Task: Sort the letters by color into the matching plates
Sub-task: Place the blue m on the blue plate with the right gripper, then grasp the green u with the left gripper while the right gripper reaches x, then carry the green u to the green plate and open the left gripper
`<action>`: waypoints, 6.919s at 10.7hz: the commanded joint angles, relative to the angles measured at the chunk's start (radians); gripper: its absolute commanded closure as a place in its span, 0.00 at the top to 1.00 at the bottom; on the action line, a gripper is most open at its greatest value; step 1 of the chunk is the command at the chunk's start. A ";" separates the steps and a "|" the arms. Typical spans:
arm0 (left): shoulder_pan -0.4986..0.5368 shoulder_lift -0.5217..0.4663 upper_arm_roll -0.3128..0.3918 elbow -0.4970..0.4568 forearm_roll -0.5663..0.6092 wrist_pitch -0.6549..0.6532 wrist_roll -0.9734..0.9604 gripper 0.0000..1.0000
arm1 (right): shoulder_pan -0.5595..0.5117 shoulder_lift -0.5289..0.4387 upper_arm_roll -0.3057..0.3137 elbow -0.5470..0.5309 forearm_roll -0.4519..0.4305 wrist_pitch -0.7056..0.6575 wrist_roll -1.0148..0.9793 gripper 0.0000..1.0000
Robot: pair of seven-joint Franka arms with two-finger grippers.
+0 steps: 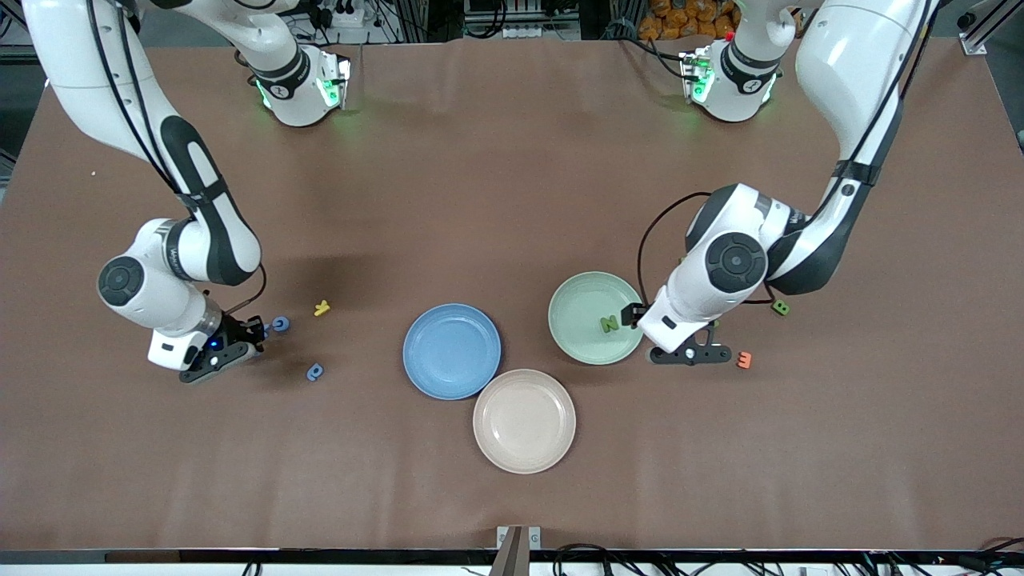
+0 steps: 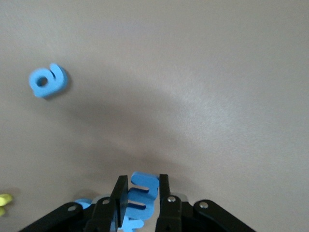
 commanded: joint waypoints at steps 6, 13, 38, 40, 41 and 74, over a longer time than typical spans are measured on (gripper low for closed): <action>0.134 -0.066 -0.002 -0.066 0.025 -0.053 0.381 1.00 | 0.238 -0.056 0.011 0.131 0.061 -0.130 0.555 0.15; 0.145 -0.107 -0.013 -0.238 0.153 0.071 0.441 1.00 | 0.472 0.082 0.013 0.348 0.063 -0.140 0.982 0.16; 0.328 -0.006 -0.019 -0.485 0.205 0.559 0.855 0.82 | 0.110 -0.008 -0.095 0.271 0.060 -0.338 1.082 1.00; 0.328 -0.003 -0.019 -0.484 0.205 0.559 0.855 0.68 | 0.089 -0.017 -0.096 0.265 0.121 -0.340 1.297 1.00; 0.328 0.000 -0.019 -0.482 0.205 0.559 0.855 0.64 | 0.081 -0.017 -0.098 0.264 0.142 -0.340 1.423 1.00; -0.036 0.030 -0.102 -0.194 0.170 0.221 0.062 1.00 | 0.151 -0.054 -0.142 -0.178 0.130 0.100 1.933 1.00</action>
